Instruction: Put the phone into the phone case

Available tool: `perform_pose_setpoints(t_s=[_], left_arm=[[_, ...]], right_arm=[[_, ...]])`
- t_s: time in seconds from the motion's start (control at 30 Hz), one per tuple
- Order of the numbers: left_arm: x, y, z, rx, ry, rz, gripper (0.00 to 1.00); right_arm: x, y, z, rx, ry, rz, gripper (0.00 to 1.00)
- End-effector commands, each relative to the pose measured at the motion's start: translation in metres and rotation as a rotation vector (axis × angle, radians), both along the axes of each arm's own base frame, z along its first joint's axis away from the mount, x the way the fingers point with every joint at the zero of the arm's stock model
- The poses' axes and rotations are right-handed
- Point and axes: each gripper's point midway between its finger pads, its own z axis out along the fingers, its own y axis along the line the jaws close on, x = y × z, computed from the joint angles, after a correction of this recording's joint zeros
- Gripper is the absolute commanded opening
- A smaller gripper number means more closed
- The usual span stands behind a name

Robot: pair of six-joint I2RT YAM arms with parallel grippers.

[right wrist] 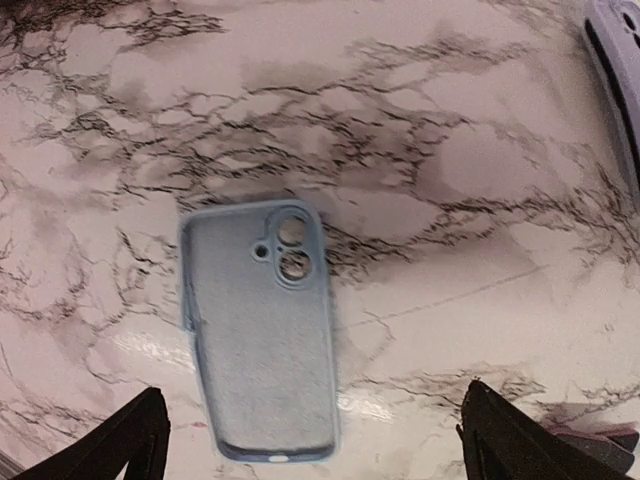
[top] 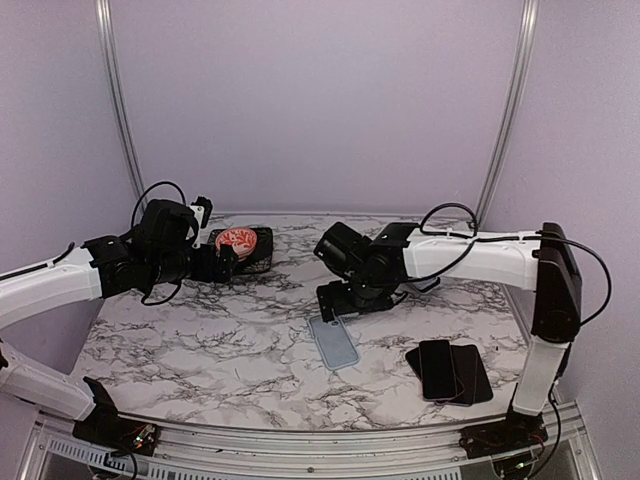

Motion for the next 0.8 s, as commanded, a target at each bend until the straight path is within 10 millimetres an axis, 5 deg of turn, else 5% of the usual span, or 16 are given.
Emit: perform_pose_setpoints(t_s=[0.0,0.2,0.77], left_arm=[[-0.004,-0.003,-0.001,-0.011,0.027,-0.019,0.99],[-0.006,-0.012,-0.009,-0.021,0.062,-0.056,0.99],[-0.004,-0.014,-0.021,0.015,0.097,-0.058,0.99]], right_arm=[[-0.058,-0.116,-0.026,-0.312,0.177,-0.118,0.99],[-0.091,-0.167,-0.045,-0.239,0.241,-0.226,0.96],[-0.093,-0.205,-0.077,-0.204,0.289,-0.283,0.81]])
